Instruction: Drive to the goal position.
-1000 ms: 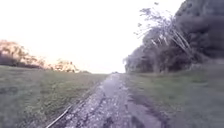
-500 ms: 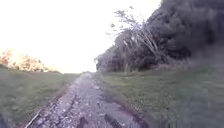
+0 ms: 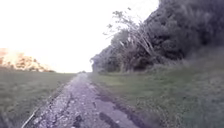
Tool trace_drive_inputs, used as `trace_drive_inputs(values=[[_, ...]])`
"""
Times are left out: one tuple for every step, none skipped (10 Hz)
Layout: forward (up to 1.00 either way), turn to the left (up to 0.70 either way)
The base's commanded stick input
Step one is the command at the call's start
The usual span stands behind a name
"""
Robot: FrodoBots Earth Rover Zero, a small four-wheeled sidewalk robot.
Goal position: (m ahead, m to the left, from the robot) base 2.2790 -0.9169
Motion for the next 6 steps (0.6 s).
trace_drive_inputs(values=[[0.00, 0.67], [0.00, 0.70], [0.00, 0.70], [0.00, 0.00], [0.00, 0.00], [0.00, 0.00]])
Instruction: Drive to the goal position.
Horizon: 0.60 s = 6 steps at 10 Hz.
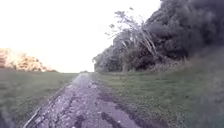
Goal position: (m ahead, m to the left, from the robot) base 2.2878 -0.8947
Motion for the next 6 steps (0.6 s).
trace_drive_inputs(values=[[0.00, 0.00], [0.00, 0.00], [0.00, 0.00], [0.00, 0.00], [0.00, 0.00], [0.70, 0.00]])
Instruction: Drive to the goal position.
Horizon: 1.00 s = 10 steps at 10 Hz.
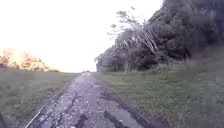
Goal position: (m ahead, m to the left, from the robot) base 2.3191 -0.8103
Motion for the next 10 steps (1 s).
trace_drive_inputs(values=[[0.70, 0.00], [0.70, 0.00], [0.70, 0.00], [0.70, 0.00], [0.70, 0.00], [0.70, 0.00], [0.70, 0.00], [0.70, 0.00], [0.70, 0.09], [0.70, 0.21]])
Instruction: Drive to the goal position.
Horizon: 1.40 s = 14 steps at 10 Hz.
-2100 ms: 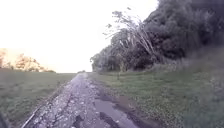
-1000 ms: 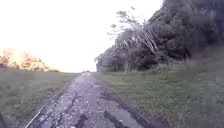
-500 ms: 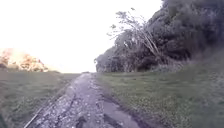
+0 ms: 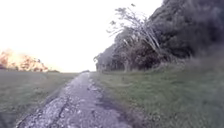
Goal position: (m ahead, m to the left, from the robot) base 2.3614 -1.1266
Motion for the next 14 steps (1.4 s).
trace_drive_inputs(values=[[0.70, 0.33], [0.70, 0.16], [0.70, 0.00], [0.70, 0.00], [0.70, 0.00], [0.65, 0.00], [0.46, 0.00], [0.00, 0.00], [0.00, 0.00], [0.00, 0.00], [0.00, 0.00], [0.00, 0.00], [0.00, 0.00], [0.00, 0.00]])
